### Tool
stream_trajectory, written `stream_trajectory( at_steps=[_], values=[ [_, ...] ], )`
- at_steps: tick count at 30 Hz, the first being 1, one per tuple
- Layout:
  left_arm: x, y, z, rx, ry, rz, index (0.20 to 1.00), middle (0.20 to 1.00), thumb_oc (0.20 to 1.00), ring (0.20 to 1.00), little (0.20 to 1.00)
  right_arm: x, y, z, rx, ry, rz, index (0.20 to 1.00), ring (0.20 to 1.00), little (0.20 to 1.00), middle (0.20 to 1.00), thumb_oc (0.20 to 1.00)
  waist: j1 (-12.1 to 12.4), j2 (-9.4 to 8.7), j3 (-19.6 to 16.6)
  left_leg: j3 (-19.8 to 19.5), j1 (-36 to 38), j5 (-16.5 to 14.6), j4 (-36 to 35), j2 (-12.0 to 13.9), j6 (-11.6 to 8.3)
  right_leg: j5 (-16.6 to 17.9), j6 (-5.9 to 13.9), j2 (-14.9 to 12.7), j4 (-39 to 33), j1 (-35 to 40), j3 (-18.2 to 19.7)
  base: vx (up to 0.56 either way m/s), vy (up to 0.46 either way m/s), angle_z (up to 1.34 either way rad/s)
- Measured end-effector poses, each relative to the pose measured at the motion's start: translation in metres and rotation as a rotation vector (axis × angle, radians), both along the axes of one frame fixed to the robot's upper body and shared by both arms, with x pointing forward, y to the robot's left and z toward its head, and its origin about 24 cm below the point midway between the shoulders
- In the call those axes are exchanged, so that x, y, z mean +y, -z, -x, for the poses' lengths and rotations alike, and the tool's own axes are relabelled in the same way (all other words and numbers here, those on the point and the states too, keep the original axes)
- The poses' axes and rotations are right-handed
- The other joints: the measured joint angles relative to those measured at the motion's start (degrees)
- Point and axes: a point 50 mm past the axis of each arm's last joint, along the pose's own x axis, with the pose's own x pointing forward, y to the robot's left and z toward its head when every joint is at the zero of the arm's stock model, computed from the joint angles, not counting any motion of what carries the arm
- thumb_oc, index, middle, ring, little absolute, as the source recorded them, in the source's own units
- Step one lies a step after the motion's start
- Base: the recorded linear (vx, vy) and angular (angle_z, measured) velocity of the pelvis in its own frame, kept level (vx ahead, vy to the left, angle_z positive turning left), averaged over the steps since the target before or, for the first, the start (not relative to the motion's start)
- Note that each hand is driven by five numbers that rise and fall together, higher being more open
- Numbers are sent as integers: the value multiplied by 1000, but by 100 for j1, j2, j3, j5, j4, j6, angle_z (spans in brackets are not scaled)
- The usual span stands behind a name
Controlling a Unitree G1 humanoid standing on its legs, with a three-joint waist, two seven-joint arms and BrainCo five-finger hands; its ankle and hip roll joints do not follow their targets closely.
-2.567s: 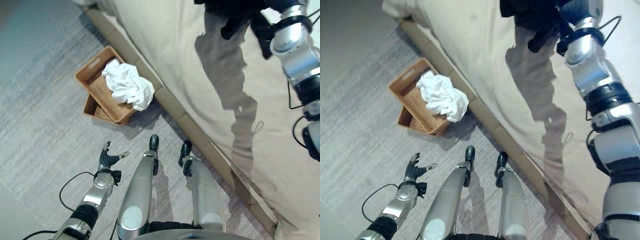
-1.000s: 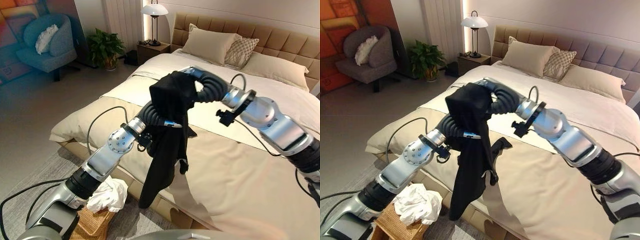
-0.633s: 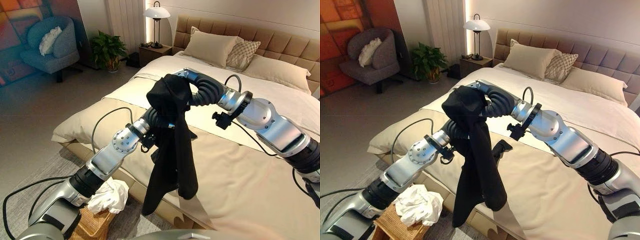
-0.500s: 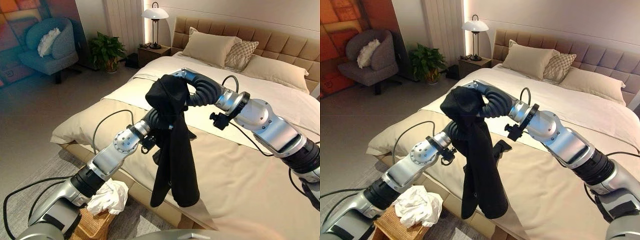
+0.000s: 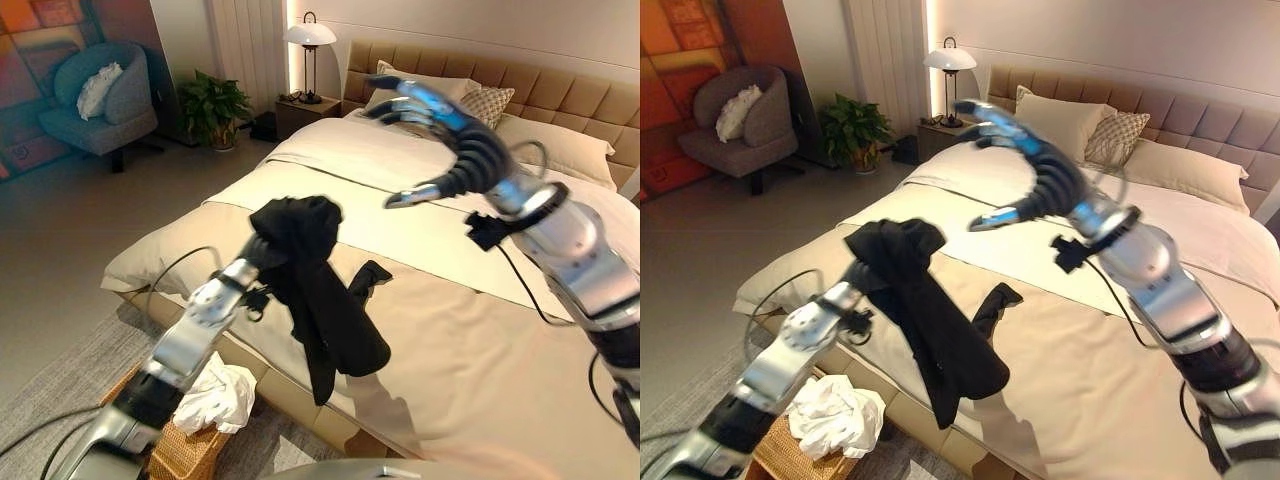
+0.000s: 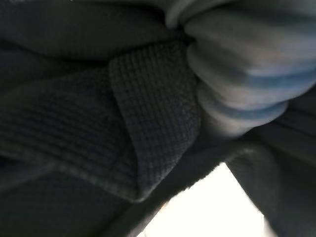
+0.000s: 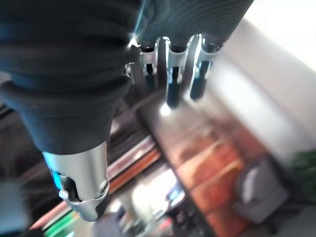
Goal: Pick up clothes into the bucket
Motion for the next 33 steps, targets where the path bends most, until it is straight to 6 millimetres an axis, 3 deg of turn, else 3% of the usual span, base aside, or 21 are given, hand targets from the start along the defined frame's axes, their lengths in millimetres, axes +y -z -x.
stream_trajectory(
  at_steps=[5, 7, 10, 13, 19, 22, 25, 33],
  values=[
    [46, 5, 14, 7, -200, -16, 200, 200, 200, 200, 200, -35, 60, 3, 219, 178, -46, 1000, 1000, 1000, 1000, 1000, 114, 0, 3, -37, -7, 0, -2, -1, -1, -2, 2, -6, -2, 9, -49, -2, 9, 4],
    [71, 6, 23, 7, -317, -21, 200, 200, 200, 200, 200, -56, 96, 6, 348, 310, -109, 1000, 1000, 1000, 1000, 1000, 133, 3, 12, -92, -13, -1, -3, -10, -3, -13, 15, -18, -4, 29, -112, -27, 20, 13],
    [90, 7, 31, 9, -405, -31, 200, 200, 200, 200, 200, -71, 128, 16, 480, 400, -114, 1000, 1000, 1000, 1000, 1000, 137, 49, 55, -127, -25, -2, -4, -28, -3, -27, 36, -40, -4, 29, -132, -36, 27, 8],
    [109, 8, 38, 19, -490, -47, 200, 200, 200, 200, 200, -82, 166, 33, 618, 481, -176, 1000, 1000, 1000, 1000, 1000, 133, 118, 111, -157, -92, -6, -6, -43, -8, -47, 62, -63, -4, -23, -155, -28, 21, 6],
    [152, -1, 53, 4, -675, -122, 200, 200, 200, 200, 200, -103, 248, 77, 945, 668, -173, 1000, 1000, 1000, 1000, 1000, 151, 62, 192, -173, -117, -4, -3, -39, -11, -48, 62, -65, -4, -33, -225, -15, 8, 2],
    [162, -8, 56, -11, -713, -156, 200, 200, 200, 200, 200, -106, 272, 95, 1045, 724, -150, 1000, 1000, 1000, 1000, 1000, 205, 29, 250, -176, -124, -4, -3, -37, -12, -48, 63, -65, -4, -39, -232, 0, 0, 0],
    [174, -7, 64, -11, -785, -157, 200, 200, 200, 200, 200, -102, 307, 125, 1206, 788, -129, 1000, 1000, 1000, 1000, 1000, 271, -29, 256, -183, -131, -3, -2, -42, -12, -48, 64, -69, -4, -40, -247, -39, 14, 2],
    [194, -8, 76, -18, -917, -190, 200, 200, 200, 200, 200, -88, 341, 151, 1353, 809, -32, 1000, 1000, 1000, 1000, 1000, 302, -258, 407, -208, -238, 0, 2, -47, -11, -42, 60, -78, 3, -140, -278, -43, 2, 2]
  ],
)
